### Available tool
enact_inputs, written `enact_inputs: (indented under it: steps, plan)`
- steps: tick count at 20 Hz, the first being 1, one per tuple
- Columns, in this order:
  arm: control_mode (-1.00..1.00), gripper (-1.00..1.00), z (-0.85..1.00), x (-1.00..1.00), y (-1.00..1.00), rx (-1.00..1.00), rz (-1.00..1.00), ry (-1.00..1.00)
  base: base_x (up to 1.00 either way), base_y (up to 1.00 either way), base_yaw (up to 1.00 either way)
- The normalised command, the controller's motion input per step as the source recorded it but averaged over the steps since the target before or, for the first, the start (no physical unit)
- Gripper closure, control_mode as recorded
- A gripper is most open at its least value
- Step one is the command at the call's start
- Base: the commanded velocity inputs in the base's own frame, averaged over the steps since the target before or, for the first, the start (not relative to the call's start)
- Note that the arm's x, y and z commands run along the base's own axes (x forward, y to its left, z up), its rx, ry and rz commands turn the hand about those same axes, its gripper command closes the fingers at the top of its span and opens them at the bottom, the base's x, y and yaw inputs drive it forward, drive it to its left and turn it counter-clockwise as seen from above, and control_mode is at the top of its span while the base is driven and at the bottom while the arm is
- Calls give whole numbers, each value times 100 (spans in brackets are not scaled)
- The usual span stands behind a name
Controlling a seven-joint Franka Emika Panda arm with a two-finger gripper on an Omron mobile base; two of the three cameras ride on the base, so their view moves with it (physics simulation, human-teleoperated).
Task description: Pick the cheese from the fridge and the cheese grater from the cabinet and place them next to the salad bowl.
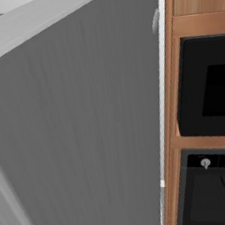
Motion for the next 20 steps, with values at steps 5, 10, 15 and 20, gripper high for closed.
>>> enact_inputs:
  steps: [5, 10, 15, 20]
  plan:
    - [-100, -100, -4, 0, 0, 8, 17, -3, 0, 0, 0]
    - [-100, -100, -8, 19, 0, 1, 17, -4, 0, 0, 0]
    - [-100, -100, 0, 41, 1, 0, 8, 0, 0, 0, 0]
    - [-100, -100, -4, 37, 2, 0, 5, 0, 0, 0, 0]
